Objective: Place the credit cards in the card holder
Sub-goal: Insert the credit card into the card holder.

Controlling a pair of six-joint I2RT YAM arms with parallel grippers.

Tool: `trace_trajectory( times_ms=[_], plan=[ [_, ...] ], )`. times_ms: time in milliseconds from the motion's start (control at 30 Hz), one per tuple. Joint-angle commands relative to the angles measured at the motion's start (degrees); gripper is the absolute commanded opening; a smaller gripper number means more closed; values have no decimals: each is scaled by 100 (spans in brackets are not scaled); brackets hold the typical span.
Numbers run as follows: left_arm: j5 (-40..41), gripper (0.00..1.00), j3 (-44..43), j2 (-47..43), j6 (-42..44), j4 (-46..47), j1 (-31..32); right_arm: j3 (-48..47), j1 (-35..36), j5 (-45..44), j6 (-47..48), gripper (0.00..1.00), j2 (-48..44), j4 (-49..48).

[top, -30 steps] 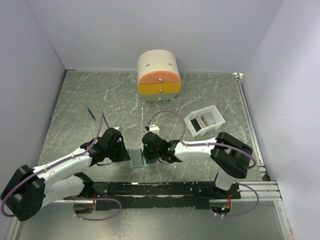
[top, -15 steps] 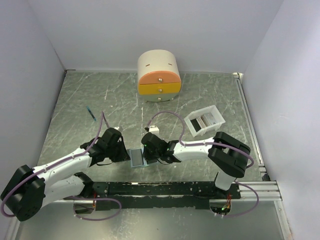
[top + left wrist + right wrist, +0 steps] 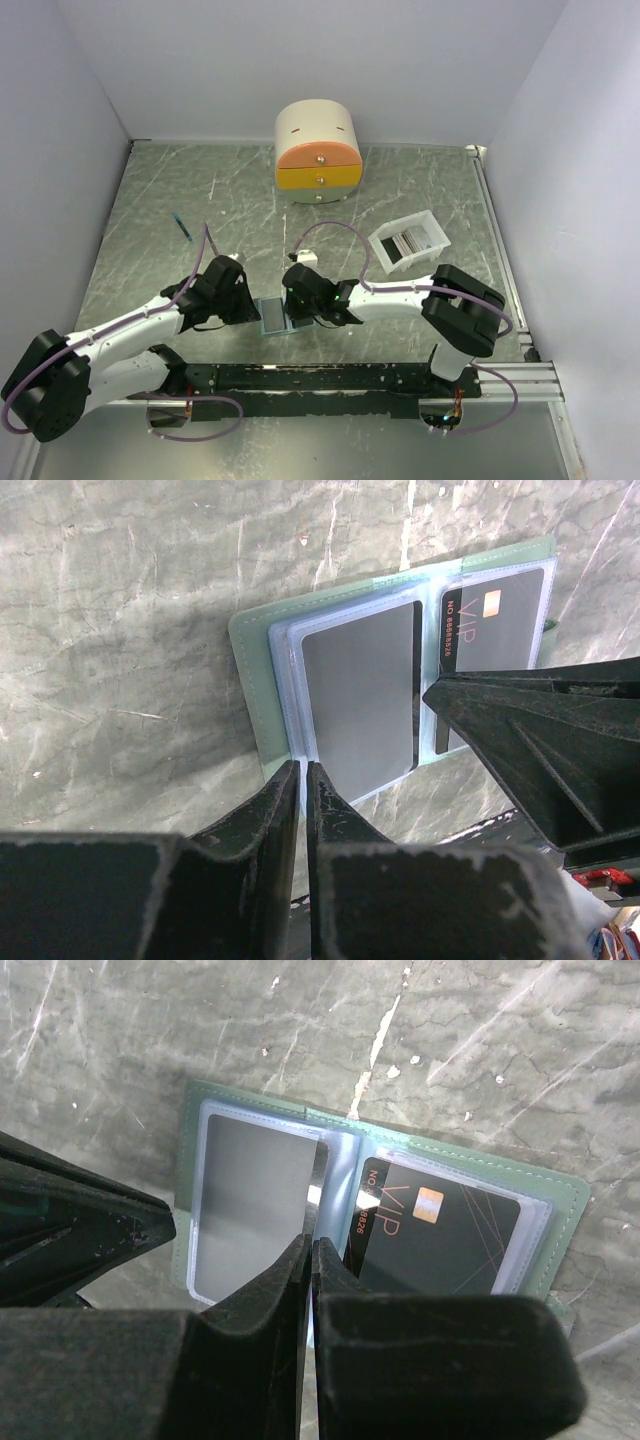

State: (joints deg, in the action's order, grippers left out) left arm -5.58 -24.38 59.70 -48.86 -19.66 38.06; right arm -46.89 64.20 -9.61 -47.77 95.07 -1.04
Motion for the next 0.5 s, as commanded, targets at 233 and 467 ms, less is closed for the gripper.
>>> trace_trajectory(
  times_ms=[233,467],
  plan=[
    [58,18,-6,-64,54,-23,-36,-105,41,29,-47,8,52,-116],
    [127,18,-23,-28,57,-68,-36,-116,45,18,-57,7,235,-54]
  ],
)
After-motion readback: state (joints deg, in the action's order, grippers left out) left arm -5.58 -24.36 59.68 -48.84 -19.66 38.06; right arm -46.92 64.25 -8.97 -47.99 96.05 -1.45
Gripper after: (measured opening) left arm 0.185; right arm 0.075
